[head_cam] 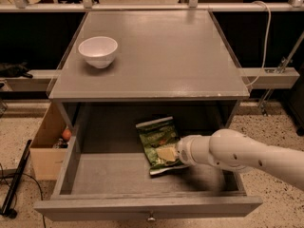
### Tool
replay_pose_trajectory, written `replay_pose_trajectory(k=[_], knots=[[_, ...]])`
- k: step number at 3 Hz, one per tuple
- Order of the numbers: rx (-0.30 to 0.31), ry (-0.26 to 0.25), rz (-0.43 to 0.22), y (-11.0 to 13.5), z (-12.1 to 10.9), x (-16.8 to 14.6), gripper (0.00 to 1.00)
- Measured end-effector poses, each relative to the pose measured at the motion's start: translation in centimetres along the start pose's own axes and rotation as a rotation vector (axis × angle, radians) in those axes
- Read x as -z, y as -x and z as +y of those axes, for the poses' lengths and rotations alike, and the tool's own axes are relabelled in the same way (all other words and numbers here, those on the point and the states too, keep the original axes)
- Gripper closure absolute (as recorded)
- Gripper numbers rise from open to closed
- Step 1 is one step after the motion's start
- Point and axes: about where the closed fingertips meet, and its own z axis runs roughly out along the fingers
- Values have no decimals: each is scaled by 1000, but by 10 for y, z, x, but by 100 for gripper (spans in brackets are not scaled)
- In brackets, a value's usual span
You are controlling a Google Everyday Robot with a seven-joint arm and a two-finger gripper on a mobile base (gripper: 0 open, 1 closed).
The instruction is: Pick green jalapeno chip bag from top drawer and place on counter
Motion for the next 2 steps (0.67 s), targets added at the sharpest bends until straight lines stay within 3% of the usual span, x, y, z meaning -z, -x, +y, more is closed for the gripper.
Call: replay_pose_trajectory(k=[1, 2], knots=[[0, 0, 0, 0, 0, 0, 96], [0, 0, 0, 0, 0, 0, 100]])
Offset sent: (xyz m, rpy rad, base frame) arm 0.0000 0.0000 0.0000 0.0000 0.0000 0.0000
